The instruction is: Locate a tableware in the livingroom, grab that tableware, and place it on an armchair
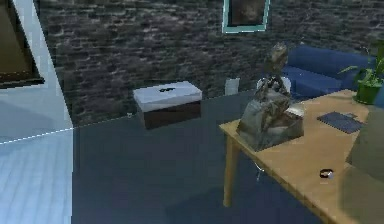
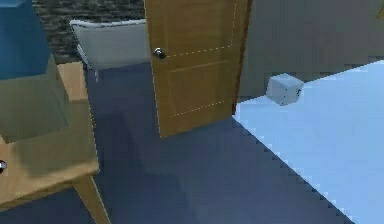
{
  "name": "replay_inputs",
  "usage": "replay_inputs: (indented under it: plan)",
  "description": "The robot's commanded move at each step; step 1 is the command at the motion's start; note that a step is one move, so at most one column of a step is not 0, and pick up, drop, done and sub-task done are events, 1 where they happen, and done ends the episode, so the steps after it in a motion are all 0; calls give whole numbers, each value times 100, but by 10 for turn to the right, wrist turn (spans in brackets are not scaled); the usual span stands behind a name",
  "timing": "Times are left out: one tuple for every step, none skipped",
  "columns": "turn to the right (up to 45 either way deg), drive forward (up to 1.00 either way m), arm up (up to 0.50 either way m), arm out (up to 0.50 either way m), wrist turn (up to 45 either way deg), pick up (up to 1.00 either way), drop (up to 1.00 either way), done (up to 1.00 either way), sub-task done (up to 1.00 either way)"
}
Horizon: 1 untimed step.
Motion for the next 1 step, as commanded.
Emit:
replay_inputs:
  plan:
    - [0,15,0,0,0,0,0,0,0]
